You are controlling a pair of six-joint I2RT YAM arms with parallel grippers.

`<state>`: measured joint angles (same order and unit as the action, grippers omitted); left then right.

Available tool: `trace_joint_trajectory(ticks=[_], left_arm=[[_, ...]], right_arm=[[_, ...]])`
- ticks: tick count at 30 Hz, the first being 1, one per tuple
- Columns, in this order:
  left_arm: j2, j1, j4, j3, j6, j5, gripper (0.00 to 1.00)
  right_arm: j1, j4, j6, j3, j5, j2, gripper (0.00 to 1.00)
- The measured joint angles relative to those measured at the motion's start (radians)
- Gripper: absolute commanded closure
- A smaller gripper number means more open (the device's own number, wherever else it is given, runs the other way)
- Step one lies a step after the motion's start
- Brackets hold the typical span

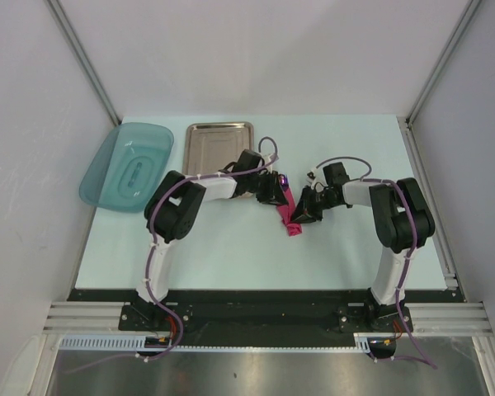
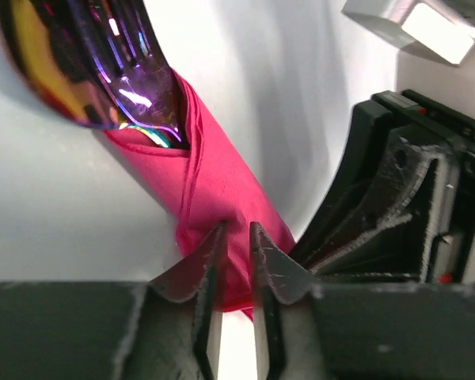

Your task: Place the utensils on the paper napkin and roll it up

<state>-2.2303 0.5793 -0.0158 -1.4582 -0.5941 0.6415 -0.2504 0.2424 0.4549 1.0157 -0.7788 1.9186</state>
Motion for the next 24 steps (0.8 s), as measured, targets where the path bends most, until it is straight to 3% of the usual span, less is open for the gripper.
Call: trace_joint_trajectory(ticks=[6, 14, 19, 24], left_arm=[[0.070, -0.023, 0.064, 0.039, -0.024, 0.016, 0.62], [0.138, -0.005, 0.076, 0.035, -0.027, 0.036, 0.62], [0.138, 0.036, 0.029, 0.035, -0.025, 0.045, 0.66], [0.138, 0.060, -0.015, 0.051, -0.023, 0.045, 0.76]], right_arm=[[0.003, -0.007, -0.004, 0.000, -0.021, 0.005, 0.76], [0.004, -0.016, -0.003, 0.000, -0.038, 0.005, 0.69], [0.004, -0.016, -0.003, 0.000, -0.040, 0.005, 0.69], [0.004, -0.016, -0.004, -0.001, -0.033, 0.005, 0.77]])
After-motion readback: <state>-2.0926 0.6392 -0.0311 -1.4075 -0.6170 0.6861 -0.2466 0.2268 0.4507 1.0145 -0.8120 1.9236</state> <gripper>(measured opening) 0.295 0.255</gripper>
